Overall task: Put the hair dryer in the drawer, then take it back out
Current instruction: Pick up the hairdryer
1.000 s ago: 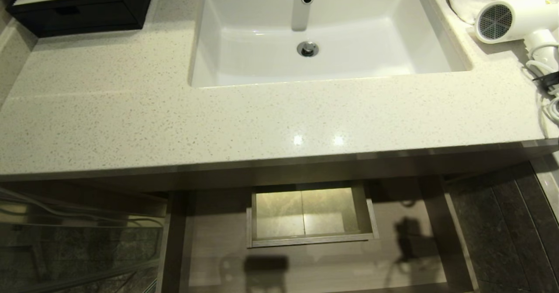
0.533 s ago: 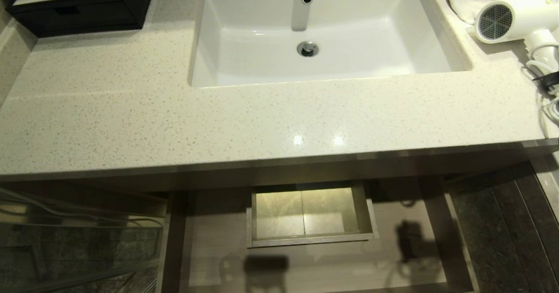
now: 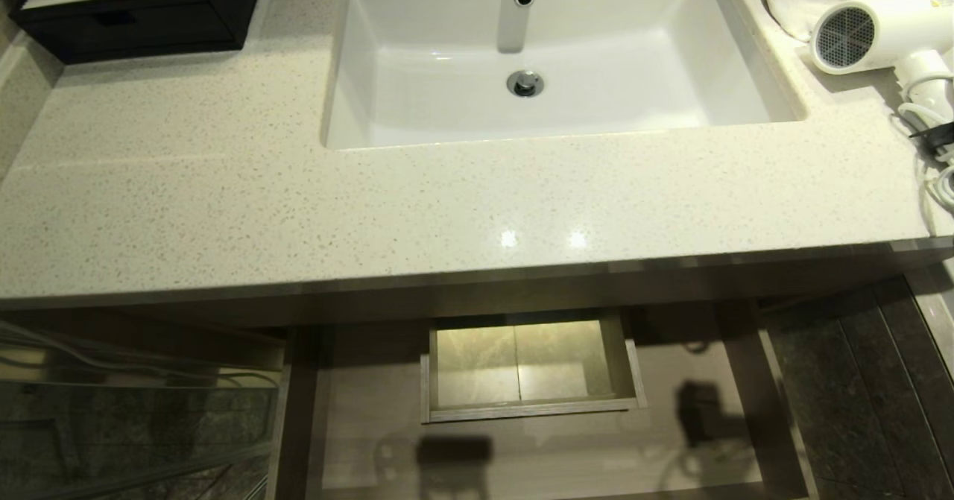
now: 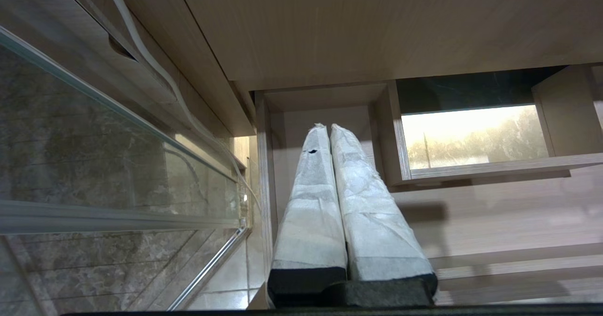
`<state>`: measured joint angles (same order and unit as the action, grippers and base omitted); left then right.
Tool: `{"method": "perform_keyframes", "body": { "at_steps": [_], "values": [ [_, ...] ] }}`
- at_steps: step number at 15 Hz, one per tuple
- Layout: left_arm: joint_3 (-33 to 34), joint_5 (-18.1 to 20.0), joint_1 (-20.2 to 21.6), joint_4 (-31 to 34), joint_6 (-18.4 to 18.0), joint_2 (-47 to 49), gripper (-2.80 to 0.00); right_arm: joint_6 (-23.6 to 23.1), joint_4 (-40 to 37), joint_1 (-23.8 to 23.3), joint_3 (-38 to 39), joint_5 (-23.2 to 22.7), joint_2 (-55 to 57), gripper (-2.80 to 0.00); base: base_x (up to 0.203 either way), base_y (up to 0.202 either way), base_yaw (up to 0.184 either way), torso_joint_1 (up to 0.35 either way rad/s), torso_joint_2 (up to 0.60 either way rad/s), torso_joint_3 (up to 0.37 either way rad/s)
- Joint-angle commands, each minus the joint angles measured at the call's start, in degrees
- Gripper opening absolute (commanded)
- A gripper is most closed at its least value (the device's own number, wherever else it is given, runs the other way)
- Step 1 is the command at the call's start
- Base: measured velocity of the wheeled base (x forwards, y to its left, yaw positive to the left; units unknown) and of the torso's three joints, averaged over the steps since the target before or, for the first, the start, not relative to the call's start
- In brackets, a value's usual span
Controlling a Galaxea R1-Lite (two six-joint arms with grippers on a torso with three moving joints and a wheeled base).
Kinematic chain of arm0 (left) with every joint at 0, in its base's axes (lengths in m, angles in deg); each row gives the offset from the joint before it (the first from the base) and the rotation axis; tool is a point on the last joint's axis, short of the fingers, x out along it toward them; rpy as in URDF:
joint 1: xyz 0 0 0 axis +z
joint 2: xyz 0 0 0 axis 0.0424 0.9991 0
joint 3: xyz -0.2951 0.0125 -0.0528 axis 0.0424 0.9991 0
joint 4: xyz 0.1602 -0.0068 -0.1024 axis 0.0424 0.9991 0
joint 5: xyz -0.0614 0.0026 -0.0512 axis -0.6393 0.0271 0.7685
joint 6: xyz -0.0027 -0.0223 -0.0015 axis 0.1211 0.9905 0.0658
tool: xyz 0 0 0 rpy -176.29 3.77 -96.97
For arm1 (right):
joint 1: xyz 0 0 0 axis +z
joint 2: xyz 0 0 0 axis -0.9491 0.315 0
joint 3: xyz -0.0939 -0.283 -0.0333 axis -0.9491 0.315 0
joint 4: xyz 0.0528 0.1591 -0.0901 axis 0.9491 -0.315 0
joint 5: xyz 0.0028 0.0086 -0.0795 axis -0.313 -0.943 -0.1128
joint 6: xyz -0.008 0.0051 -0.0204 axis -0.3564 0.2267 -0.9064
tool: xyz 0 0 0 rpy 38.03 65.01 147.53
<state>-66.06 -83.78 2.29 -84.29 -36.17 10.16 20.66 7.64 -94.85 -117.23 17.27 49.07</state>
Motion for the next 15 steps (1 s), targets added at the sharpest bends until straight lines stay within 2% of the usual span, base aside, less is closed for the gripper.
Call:
{"method": "perform_keyframes", "body": {
  "at_steps": [1,9,13,15],
  "values": [
    [0.08,0.03,0.04,0.0,0.0,-0.02,-2.8,2.52,-0.1,0.01,0.04,-0.26,0.22,0.0,0.0,0.0,0.0,0.0,0.0,0.0],
    [0.0,0.03,-0.04,0.0,0.07,-0.02,-2.8,12.52,2.16,0.01,-4.45,-0.27,10.9,0.0,0.0,0.0,0.0,0.0,0.0,0.0],
    [0.01,0.03,0.03,0.0,0.02,-0.02,-2.8,13.52,4.05,0.87,-11.05,-0.98,19.1,0.0,0.0,0.0,0.0,0.0,0.0,0.0],
    [0.09,0.03,-0.04,0.0,0.07,-0.02,-2.8,12.67,3.85,2.1,-13.79,-3.94,21.3,0.0,0.0,0.0,0.0,0.0,0.0,0.0]
  ]
}}
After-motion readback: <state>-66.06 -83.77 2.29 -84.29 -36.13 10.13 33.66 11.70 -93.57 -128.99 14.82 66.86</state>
